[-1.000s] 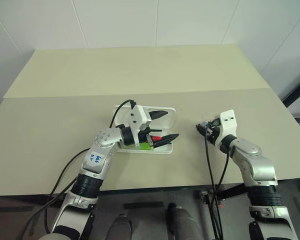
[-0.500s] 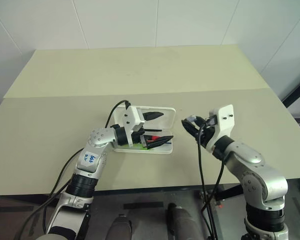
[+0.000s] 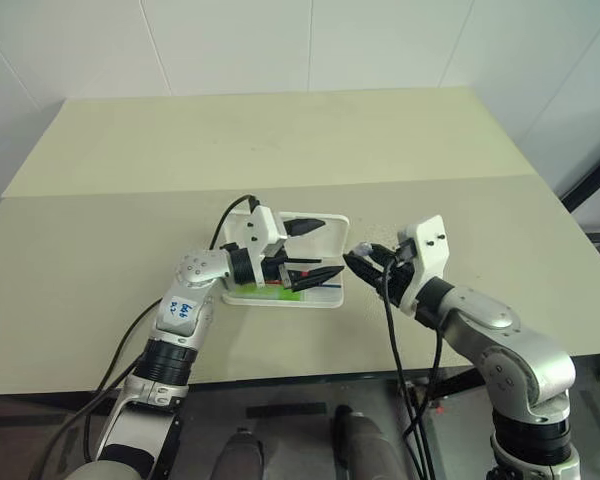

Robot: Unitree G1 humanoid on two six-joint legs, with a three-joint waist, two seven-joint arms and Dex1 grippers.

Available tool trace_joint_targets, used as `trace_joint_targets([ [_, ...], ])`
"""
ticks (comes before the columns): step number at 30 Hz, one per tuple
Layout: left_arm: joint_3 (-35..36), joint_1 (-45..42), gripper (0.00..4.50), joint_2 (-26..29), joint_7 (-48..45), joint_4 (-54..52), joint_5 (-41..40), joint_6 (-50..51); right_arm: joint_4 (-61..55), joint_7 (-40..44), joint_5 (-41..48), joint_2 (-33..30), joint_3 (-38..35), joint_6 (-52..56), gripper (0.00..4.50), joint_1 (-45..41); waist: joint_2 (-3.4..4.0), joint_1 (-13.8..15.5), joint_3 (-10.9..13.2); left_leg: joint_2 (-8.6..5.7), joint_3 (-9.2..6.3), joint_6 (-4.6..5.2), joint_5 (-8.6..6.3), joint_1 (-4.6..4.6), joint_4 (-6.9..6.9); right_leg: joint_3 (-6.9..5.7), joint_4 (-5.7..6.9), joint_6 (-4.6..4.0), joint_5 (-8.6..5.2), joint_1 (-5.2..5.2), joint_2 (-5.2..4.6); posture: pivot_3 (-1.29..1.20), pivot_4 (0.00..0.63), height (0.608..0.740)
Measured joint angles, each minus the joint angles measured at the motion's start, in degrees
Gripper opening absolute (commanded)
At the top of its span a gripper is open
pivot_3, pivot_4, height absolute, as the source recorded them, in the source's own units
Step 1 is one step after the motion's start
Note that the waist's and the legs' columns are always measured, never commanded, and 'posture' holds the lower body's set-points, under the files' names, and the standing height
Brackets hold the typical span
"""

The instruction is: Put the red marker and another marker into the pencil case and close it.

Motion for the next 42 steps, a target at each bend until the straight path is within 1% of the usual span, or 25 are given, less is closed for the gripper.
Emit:
trace_joint_targets([
  [4,0.41,0.15,4.50,0.09,0.02,-0.28,0.00,0.01,-0.45,-3.81,-1.46,4.24,3.27,0.12,1.65,0.37,0.00,0.04,0.00,0.00,0.00,0.00,0.00,-0.04,-0.02,0.00,0.09,0.01,0.00,-0.11,0.00,0.00,0.150,0.740],
  [8,0.51,0.31,4.50,0.81,-0.78,-0.40,-0.15,0.50,-2.11,-7.17,-2.84,7.23,6.81,0.27,1.65,3.15,0.00,0.08,0.00,0.00,0.00,0.00,0.00,-0.08,-0.01,0.00,0.06,0.01,0.00,-0.13,0.00,0.00,0.150,0.740],
  [11,0.94,0.34,4.50,1.88,-1.82,-0.43,-0.85,0.65,-2.92,-8.82,-3.64,8.45,8.28,0.58,1.65,4.64,0.00,0.07,0.00,0.00,0.00,0.00,0.00,-0.09,0.00,0.00,0.04,0.00,0.00,-0.14,-0.01,0.00,0.150,0.740],
  [24,1.12,-0.08,4.50,2.56,-4.77,0.00,-1.29,0.84,-7.10,-16.09,-6.57,13.69,11.86,4.52,1.65,7.23,0.00,0.01,0.00,0.00,0.00,0.01,-0.01,-0.08,-0.02,0.00,0.06,-0.06,-0.04,-0.16,0.00,0.00,0.150,0.740],
  [29,1.18,-0.08,4.50,2.83,-5.15,-0.01,-1.29,0.91,-7.16,-17.34,-7.21,16.19,13.67,5.33,1.65,7.14,0.00,-0.02,0.00,0.00,0.00,0.02,-0.01,-0.09,-0.04,0.00,0.06,-0.07,-0.04,-0.18,0.00,0.00,0.150,0.740],
  [42,1.60,0.08,4.50,3.94,-4.91,-0.34,-1.29,1.10,-6.25,-17.14,-7.24,18.07,13.71,6.37,1.65,7.90,0.00,-0.02,0.00,0.00,0.00,0.03,-0.02,-0.09,-0.06,0.00,0.04,-0.07,-0.05,-0.19,-0.01,0.00,0.150,0.740],
])
